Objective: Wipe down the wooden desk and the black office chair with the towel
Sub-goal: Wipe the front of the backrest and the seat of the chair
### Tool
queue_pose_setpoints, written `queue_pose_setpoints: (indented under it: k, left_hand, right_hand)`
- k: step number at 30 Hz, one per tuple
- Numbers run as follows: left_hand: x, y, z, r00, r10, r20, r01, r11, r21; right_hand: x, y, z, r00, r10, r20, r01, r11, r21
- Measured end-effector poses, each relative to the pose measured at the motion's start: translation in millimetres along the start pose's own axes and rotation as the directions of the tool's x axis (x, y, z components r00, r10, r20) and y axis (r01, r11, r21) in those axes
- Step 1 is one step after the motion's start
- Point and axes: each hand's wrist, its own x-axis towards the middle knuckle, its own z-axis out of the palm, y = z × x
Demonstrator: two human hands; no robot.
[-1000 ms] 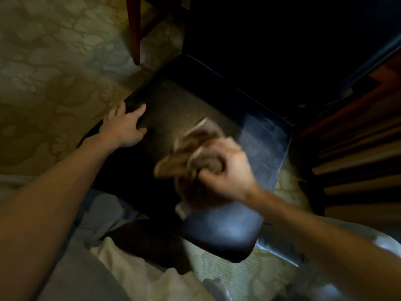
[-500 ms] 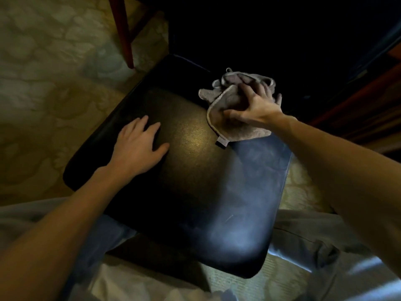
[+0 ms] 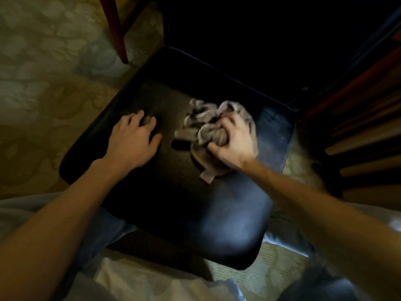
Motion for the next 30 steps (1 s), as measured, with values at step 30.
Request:
queue_pose_setpoints:
  k: [30]
  left_hand:
    - [-34.1,-39.5,-6.8,0.986,-0.159,-0.045,0.146,0.967,-0.210]
  right_hand:
    - [41.4,15.2,-31.5,0.912,0.385,0.144,-0.334,0.899,-0.283]
